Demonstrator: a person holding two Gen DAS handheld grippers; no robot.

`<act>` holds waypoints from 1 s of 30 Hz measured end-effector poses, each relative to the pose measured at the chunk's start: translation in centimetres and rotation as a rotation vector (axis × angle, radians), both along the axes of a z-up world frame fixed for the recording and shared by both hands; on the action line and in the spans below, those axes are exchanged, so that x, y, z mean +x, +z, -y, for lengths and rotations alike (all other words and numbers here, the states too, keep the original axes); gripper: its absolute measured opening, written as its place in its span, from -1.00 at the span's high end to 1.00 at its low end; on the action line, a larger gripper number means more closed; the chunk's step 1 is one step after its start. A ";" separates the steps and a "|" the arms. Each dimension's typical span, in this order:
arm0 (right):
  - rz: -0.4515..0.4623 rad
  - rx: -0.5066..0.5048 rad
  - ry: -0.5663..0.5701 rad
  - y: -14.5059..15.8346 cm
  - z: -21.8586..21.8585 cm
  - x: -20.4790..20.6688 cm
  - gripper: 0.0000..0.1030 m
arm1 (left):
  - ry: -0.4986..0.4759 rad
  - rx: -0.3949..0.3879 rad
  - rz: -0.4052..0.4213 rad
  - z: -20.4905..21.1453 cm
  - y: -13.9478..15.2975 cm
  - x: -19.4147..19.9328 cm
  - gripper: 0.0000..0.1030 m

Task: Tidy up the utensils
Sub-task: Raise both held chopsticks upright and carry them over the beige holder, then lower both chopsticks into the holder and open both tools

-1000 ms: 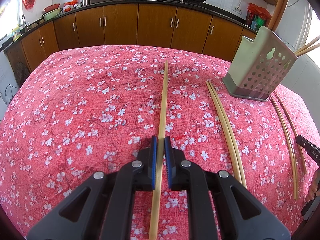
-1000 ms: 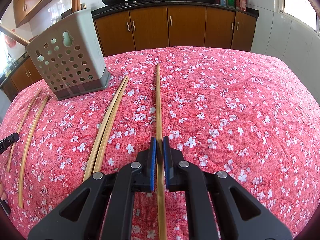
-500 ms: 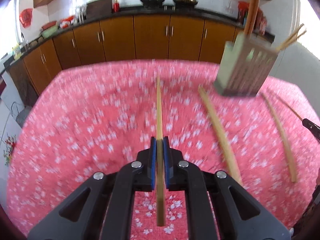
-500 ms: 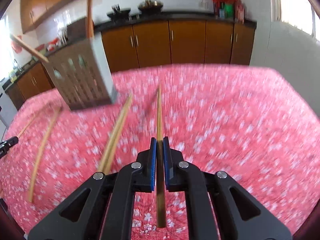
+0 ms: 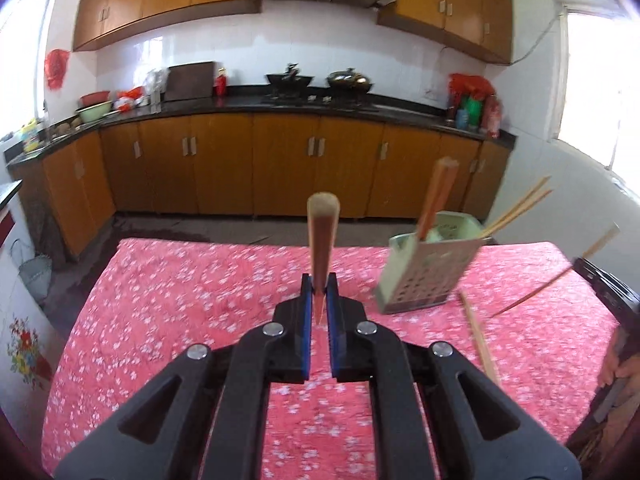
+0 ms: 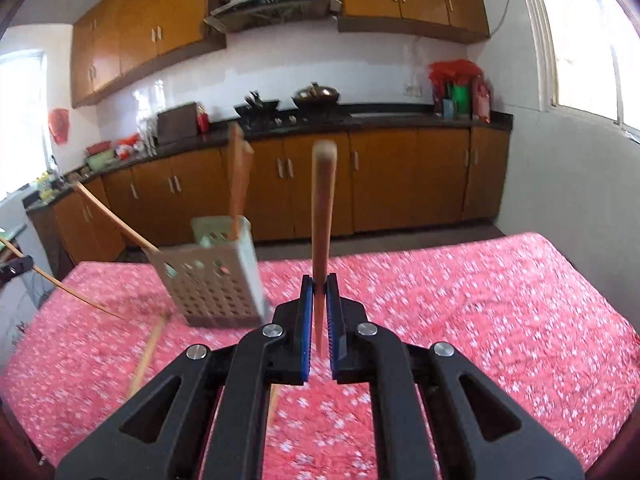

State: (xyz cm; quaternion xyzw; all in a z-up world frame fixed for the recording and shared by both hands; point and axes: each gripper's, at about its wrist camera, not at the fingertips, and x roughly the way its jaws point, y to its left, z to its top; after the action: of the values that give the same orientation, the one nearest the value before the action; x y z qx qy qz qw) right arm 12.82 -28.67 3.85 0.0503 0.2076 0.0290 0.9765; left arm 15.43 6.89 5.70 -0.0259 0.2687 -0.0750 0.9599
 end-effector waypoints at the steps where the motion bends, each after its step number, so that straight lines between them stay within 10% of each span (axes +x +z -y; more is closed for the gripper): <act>1: 0.021 0.016 0.019 1.2 -0.2 -0.2 0.85 | -0.016 -0.001 0.008 0.5 0.6 -0.4 0.84; 15: 0.300 0.111 0.121 11.0 -3.6 -0.8 0.85 | -0.181 -0.085 0.169 7.8 9.4 -1.4 0.84; 30: 0.173 0.094 0.094 5.2 -6.0 6.7 0.85 | -0.138 -0.064 0.067 10.7 4.7 8.6 0.84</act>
State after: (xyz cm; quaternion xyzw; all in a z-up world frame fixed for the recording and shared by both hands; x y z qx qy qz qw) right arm 19.56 -22.69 9.06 0.0837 0.1231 0.0888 0.9849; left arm 24.00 -3.83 10.37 -0.0354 0.2353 -0.1503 0.9596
